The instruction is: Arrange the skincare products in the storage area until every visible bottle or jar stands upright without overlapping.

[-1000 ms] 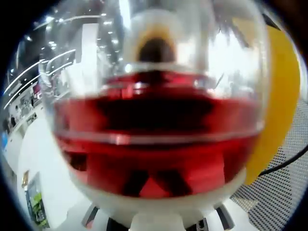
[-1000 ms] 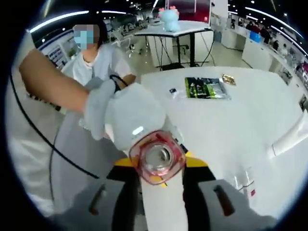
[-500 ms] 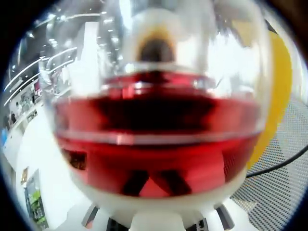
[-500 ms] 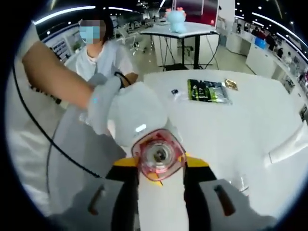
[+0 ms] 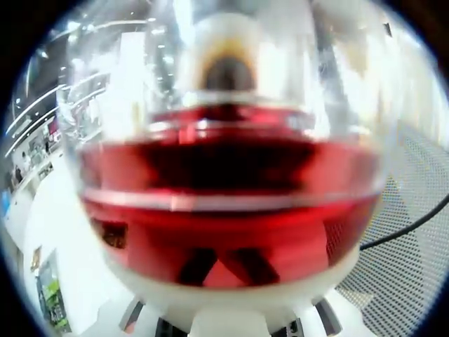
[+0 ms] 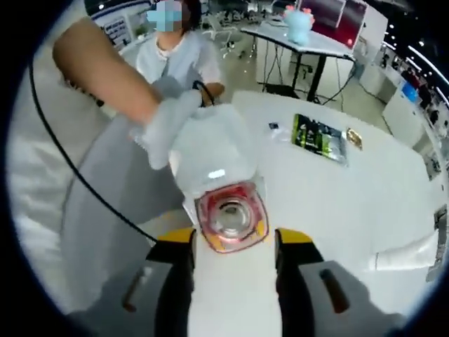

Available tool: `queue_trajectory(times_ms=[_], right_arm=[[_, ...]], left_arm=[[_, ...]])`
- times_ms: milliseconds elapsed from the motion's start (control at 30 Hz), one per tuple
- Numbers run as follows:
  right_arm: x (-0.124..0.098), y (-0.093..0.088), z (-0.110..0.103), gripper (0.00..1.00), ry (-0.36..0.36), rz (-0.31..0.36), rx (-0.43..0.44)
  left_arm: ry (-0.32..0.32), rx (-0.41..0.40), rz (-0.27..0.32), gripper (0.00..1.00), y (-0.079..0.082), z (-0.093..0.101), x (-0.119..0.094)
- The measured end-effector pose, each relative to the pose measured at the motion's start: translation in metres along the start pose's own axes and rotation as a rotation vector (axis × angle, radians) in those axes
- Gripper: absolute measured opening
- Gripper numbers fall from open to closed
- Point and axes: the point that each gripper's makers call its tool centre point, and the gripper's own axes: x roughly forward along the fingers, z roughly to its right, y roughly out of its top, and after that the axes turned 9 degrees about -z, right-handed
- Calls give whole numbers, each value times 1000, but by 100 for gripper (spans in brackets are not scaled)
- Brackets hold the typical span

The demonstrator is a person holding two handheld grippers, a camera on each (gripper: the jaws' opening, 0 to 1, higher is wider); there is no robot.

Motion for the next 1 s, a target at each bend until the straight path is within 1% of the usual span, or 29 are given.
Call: queue_trajectory(times_ms=[33, 100, 133, 200, 233, 300, 367, 400, 433, 500, 533, 567, 600, 700, 733, 767, 800, 867, 933, 967, 1000], right_arm=[[-3, 0, 2, 45, 1, -16, -45], [-6, 5, 5, 44, 10, -17, -79], [-7, 6, 6, 43, 11, -20, -82], [-9, 15, 8, 41, 24, -15, -114], [-10, 23, 7, 39, 34, -2, -161], [-7, 30, 1, 36, 66, -5, -213], [-3, 32, 0, 36, 81, -21, -234], [0, 30, 1, 36, 79, -40, -244], [5, 28, 3, 35, 74, -72, -282], [13, 24, -1, 33, 87, -95, -310], [15, 24, -1, 35, 91, -98, -303], [15, 25, 0, 35, 82, -94, -281], [13, 25, 0, 35, 89, -92, -271], [12, 23, 3, 34, 76, -101, -255], [12, 21, 4, 34, 67, -106, -258], [11, 20, 6, 33, 55, -107, -256], [9, 19, 9, 32, 36, -109, -258], [12, 17, 11, 32, 45, -106, -223], [12, 18, 11, 32, 46, -103, -212], [12, 20, 11, 32, 43, -97, -211], [12, 20, 11, 32, 40, -99, -213]], left_arm=[[0, -4, 2, 39, 0, 0, 0], [-2, -6, 4, 39, 0, 0, 0], [-5, -13, 9, 39, 0, -1, -1], [-5, -28, 15, 39, 0, -2, -1], [-5, -19, 14, 39, 0, -1, -1], [-4, -17, 14, 39, 0, -1, -1], [-5, -20, 17, 39, 0, 0, -1], [-5, -24, 19, 39, 0, -1, -1], [-6, -25, 20, 39, 0, -1, -1], [-5, -36, 12, 39, -2, -1, -1], [-7, -37, 11, 39, -3, 0, -1], [-7, -36, 9, 39, -3, 0, -1], [-7, -38, 8, 39, -3, 0, -1], [0, -53, -9, 39, -7, -2, 0], [18, -77, -42, 40, -13, -4, 1], [24, -120, -96, 40, -23, -5, 1], [25, -146, -116, 40, -28, -4, -1], [39, -199, -98, 41, -27, -14, -1], [38, -212, -113, 39, -29, -12, -6], [47, -219, -113, 39, -31, -15, -10], [52, -227, -118, 38, -31, -14, -16]])
